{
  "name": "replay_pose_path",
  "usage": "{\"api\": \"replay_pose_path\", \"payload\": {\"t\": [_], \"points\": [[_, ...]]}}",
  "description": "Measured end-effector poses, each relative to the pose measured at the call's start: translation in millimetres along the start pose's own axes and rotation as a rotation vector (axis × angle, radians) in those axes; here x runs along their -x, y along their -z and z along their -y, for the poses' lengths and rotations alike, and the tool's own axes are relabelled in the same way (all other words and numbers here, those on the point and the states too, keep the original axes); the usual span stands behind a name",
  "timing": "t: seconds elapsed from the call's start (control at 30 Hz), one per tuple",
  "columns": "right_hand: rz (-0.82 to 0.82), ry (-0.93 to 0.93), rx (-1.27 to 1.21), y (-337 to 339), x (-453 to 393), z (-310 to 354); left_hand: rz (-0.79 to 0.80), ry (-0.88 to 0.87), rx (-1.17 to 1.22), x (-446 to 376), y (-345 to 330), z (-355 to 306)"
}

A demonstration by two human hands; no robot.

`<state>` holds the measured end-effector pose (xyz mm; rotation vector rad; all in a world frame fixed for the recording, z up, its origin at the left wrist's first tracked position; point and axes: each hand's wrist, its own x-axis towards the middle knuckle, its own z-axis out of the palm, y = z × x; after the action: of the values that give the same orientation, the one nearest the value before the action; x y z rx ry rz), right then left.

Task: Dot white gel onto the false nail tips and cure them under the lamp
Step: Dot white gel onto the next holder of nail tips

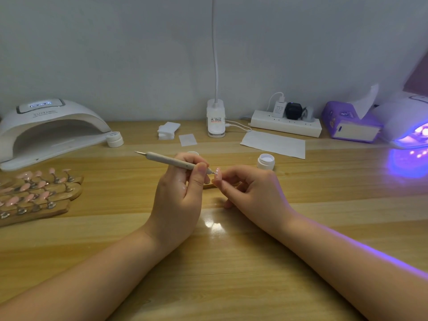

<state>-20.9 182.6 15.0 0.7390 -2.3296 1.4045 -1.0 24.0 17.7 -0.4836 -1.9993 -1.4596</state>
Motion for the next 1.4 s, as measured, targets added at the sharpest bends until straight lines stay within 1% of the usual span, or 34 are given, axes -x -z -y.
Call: {"api": "replay_pose_path", "payload": {"t": [0.13,0.27,0.47,0.63,0.8,1.23,1.33,1.4], "points": [[0.001,0.005,-0.004,0,0,-1,-0.019,0.001,-0.001,0,0,0],[0.001,-0.001,-0.005,0,0,-1,-0.007,-0.005,-0.001,0,0,1],[-0.038,0.008,-0.019,-2,0,-5,-0.071,-0.007,0.053,0,1,1],[-0.080,0.024,-0.072,-3,0,-9,-0.030,-0.045,0.042,1,1,-1],[-0.062,0.031,-0.076,-3,-1,-11,0.017,-0.050,0.026,1,2,-2],[-0.045,0.032,-0.068,-3,-1,-12,0.018,-0.036,0.000,1,1,-4],[-0.056,0.023,-0.072,-4,-1,-11,-0.032,-0.056,0.009,1,2,-3],[-0.080,0.008,-0.083,-4,0,-9,-0.080,-0.039,0.031,0,2,-2]]}}
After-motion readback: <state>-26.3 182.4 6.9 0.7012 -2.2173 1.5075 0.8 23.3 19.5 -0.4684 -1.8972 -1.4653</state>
